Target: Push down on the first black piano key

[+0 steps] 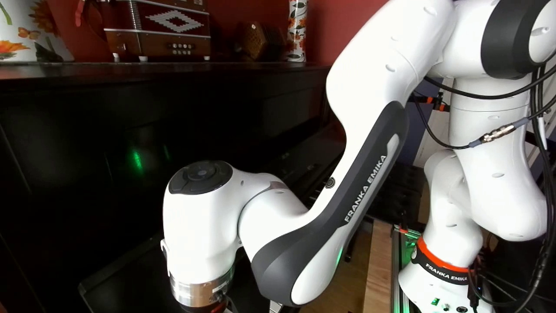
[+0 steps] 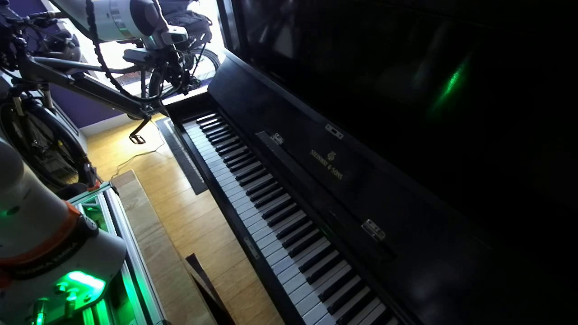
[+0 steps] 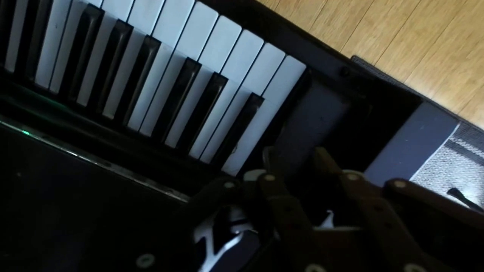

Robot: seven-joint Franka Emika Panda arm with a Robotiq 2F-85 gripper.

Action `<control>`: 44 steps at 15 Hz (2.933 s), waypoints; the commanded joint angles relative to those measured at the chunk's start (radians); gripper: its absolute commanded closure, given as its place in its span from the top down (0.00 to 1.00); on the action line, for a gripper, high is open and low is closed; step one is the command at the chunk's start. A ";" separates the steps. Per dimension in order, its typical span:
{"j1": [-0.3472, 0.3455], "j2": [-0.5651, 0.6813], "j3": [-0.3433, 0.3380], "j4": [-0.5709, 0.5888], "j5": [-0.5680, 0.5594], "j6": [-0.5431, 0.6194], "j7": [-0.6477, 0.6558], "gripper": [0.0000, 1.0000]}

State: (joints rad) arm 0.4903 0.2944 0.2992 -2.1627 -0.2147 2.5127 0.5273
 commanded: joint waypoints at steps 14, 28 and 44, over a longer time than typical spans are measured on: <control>0.099 0.196 -0.127 0.107 -0.017 0.037 0.076 0.00; 0.135 0.253 -0.178 0.126 -0.012 0.108 0.074 0.00; 0.174 0.284 -0.228 0.133 -0.015 0.109 0.070 0.00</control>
State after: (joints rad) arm 0.6438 0.5546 0.0895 -2.0409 -0.2247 2.6067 0.5897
